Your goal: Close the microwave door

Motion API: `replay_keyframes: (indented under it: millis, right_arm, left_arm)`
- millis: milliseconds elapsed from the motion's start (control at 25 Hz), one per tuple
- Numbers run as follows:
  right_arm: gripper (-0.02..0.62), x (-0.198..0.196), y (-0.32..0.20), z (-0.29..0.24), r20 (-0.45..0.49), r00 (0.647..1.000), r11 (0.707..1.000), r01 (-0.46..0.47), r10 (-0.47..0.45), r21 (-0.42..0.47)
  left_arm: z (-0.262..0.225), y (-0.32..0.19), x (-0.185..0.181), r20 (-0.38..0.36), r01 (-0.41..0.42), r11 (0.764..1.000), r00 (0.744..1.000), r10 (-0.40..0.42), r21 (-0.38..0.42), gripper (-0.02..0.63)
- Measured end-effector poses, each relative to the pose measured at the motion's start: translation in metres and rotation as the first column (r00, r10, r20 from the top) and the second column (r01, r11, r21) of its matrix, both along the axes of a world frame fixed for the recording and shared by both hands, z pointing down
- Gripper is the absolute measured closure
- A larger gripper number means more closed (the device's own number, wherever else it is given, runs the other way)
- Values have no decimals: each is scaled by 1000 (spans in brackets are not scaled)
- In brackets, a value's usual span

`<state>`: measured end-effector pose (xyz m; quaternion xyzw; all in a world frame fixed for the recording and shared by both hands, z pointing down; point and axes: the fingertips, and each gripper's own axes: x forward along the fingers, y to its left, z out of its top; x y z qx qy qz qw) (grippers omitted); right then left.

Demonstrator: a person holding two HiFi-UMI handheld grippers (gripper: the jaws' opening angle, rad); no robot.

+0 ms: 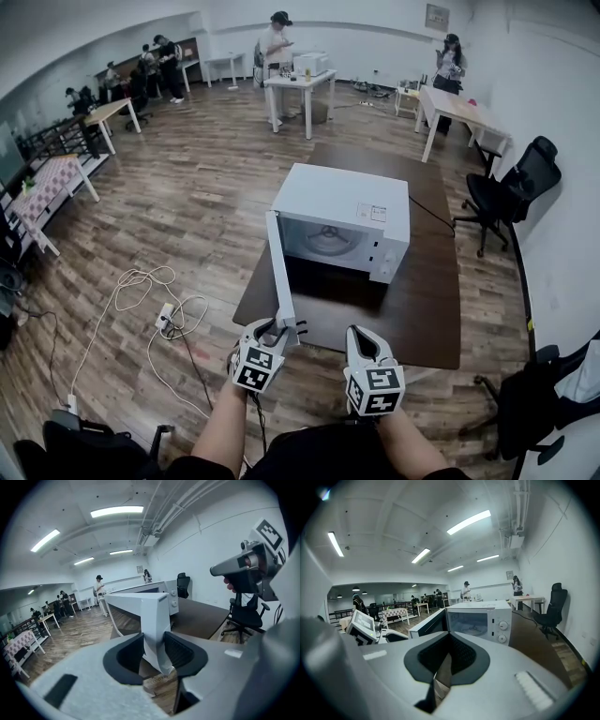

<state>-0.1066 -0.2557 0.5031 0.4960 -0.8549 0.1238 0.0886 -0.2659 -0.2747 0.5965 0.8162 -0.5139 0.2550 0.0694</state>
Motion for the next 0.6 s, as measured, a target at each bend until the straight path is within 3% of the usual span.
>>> replay_keyframes:
  millis: [360, 600]
  right_arm:
    - [588, 23, -18, -1, 1, 999, 999, -42, 42, 5]
    - [588, 46, -34, 0, 4, 996, 996, -84, 84, 2]
  left_arm:
    - [-2, -22, 36, -56, -107, 993, 993, 104, -58, 417]
    - [-1, -39, 67, -48, -172, 983, 984, 169, -61, 407]
